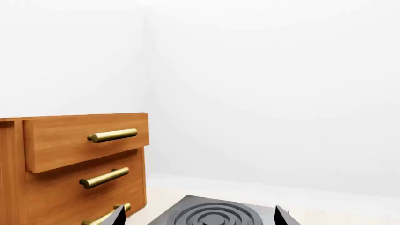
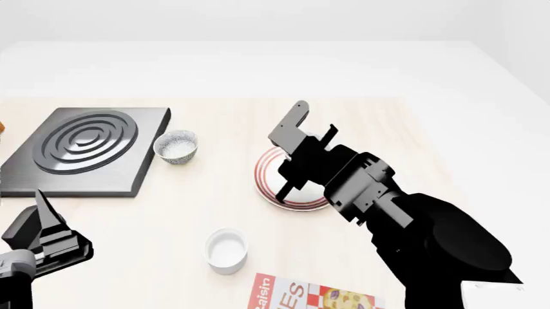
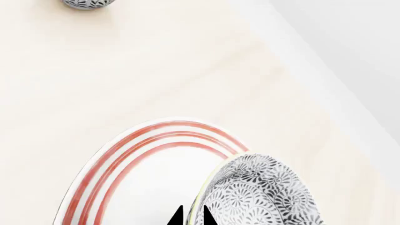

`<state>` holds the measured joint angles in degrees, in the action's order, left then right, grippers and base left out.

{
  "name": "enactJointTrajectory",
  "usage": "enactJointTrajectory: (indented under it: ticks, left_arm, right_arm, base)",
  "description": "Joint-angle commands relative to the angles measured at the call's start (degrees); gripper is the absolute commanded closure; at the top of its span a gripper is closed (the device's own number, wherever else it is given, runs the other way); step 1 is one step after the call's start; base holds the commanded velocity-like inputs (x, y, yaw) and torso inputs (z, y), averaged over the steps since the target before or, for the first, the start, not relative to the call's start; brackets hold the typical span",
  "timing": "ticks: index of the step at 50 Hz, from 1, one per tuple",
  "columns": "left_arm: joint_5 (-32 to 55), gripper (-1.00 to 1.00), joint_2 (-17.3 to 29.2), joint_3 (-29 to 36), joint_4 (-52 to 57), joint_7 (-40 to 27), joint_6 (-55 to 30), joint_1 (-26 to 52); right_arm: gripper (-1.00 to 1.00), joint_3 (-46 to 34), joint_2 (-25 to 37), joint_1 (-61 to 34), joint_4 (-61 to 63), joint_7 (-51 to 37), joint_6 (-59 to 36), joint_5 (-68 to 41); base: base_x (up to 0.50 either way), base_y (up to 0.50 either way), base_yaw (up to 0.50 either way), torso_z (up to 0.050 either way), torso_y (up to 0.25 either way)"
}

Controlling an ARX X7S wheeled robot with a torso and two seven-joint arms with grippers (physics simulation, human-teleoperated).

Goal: Pick the akita bowl next to the cookies box and place it on the plate.

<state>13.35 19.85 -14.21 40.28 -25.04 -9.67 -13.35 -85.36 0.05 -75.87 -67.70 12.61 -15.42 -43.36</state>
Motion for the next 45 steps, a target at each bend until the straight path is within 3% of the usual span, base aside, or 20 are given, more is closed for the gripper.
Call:
enactJointTrajectory:
  ticks: [1,20,27,45]
  left_arm:
    - [0.0,-1.00,-0.1,-0.3,0.0,-0.7,0.1,-0.1]
    - [0.0,-1.00,0.2,-0.4,0.6,-0.9,0.4,-0.7]
    - [0.1,-1.00,0.3,-0.5,0.6,-1.0,0.6,-0.7]
    - [1.0,-1.00,0.2,-0.7,0.1,-1.1,1.1,-0.5]
  right_arm:
    - [1.00,0.2,0.0,0.0,0.5,0.9,-0.6,0.5]
    - [1.00,0.0,0.0,0.1,1.1,1.5,-1.1,0.1]
    - [1.00,0.0,0.0,0.0,0.9,1.6,-1.1,0.1]
    - [1.00,0.1,0.0,0.2,0.8,1.5,-1.1,0.0]
  base:
    - [0.00,0.00,0.00,0.000,0.000]
    - [0.00,0.00,0.00,0.000,0.000]
    - [0.00,0.00,0.00,0.000,-0.224]
    - [0.00,0.00,0.00,0.000,0.000]
